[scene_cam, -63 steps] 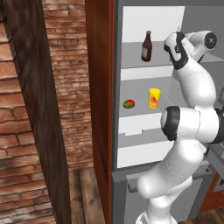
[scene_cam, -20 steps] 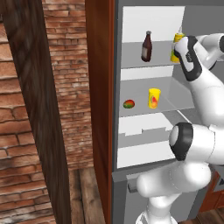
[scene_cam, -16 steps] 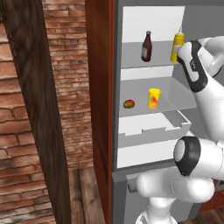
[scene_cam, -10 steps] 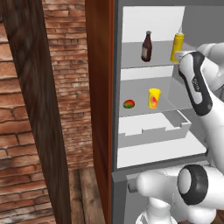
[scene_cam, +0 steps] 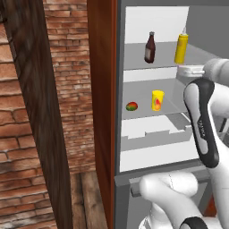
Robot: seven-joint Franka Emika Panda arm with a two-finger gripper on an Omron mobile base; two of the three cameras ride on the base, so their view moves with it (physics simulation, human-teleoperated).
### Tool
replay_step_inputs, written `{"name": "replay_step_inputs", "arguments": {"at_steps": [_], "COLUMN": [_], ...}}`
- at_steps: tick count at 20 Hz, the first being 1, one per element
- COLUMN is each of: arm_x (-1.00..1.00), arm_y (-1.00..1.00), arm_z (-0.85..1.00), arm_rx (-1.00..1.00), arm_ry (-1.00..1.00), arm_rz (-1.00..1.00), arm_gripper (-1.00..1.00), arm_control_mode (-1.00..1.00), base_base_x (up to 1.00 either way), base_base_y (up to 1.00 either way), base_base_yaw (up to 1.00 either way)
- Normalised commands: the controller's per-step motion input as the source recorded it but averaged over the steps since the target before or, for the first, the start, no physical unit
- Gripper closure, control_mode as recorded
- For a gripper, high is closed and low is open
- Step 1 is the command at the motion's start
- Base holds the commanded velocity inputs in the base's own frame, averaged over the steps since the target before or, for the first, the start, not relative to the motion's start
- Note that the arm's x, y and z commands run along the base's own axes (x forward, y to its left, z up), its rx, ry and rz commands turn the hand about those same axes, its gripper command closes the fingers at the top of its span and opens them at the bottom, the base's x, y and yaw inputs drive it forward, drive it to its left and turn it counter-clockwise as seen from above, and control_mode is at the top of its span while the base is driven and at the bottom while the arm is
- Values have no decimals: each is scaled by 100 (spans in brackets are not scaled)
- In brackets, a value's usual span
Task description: Place the ketchup and mustard from the counter to the top shelf of the fridge. If the existing items in the fridge are on the top shelf, move them to other shelves.
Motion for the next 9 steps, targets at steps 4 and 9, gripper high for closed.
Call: {"name": "replay_step_inputs", "arguments": {"at_steps": [4,9], "arm_x": [-100,-100], "arm_y": [37,34], "arm_z": [3,7], "arm_rx": [0,0], "arm_ry": [0,0], "arm_rz": [0,0], "arm_gripper": [-100,-100], "arm_control_mode": [-100,-100], "base_base_x": [0,0], "base_base_y": [0,0], "base_base_yaw": [0,0]}}
